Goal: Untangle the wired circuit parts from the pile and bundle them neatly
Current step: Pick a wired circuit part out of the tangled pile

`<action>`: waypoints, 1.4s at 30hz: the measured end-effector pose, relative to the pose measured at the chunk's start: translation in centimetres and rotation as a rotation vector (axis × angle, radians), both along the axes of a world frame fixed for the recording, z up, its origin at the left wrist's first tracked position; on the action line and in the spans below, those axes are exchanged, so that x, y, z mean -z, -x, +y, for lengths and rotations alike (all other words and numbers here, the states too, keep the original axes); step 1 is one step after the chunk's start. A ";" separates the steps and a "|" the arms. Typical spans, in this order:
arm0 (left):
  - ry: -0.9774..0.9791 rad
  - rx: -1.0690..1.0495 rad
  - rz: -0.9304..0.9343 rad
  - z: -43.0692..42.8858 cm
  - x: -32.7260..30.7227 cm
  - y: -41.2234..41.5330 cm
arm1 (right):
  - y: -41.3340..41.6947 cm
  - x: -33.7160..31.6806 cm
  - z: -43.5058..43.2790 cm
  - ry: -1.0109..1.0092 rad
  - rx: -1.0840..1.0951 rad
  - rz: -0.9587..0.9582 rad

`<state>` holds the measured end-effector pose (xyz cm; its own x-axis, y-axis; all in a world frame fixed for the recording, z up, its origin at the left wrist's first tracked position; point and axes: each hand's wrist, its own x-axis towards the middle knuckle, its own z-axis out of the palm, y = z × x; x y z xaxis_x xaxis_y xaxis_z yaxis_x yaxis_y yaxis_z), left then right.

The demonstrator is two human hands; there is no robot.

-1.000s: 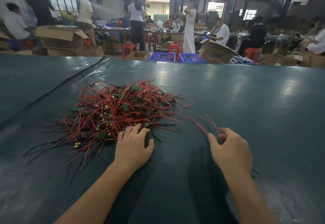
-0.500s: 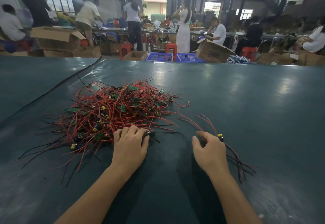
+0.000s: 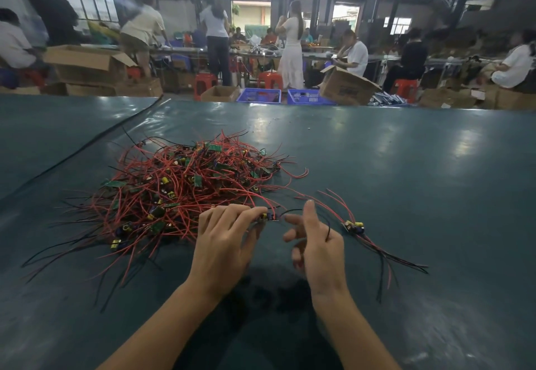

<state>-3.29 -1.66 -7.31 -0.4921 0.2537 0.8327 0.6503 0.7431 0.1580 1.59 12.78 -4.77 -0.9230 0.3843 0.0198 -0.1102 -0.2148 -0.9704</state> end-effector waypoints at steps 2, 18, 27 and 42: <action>-0.024 -0.016 -0.006 -0.2 -0.1 0.0 | -0.1 -0.6 0.3 0.223 -0.052 -0.052; -0.382 0.168 -0.192 -0.5 -0.7 -0.2 | -0.5 -0.3 -1.4 0.628 -0.061 -0.309; -0.413 0.244 -0.034 -0.1 -1.0 -0.7 | -1.4 -0.2 -3.2 0.177 0.145 -0.025; -0.306 0.482 -0.225 0.9 -0.3 -1.1 | -0.6 0.6 -2.7 -0.050 -0.120 -0.112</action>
<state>-2.21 -0.76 -6.99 -0.5539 0.2573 0.7919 0.8278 0.2726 0.4904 2.24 10.11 -5.38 -0.9596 0.2727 -0.0690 0.0223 -0.1708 -0.9850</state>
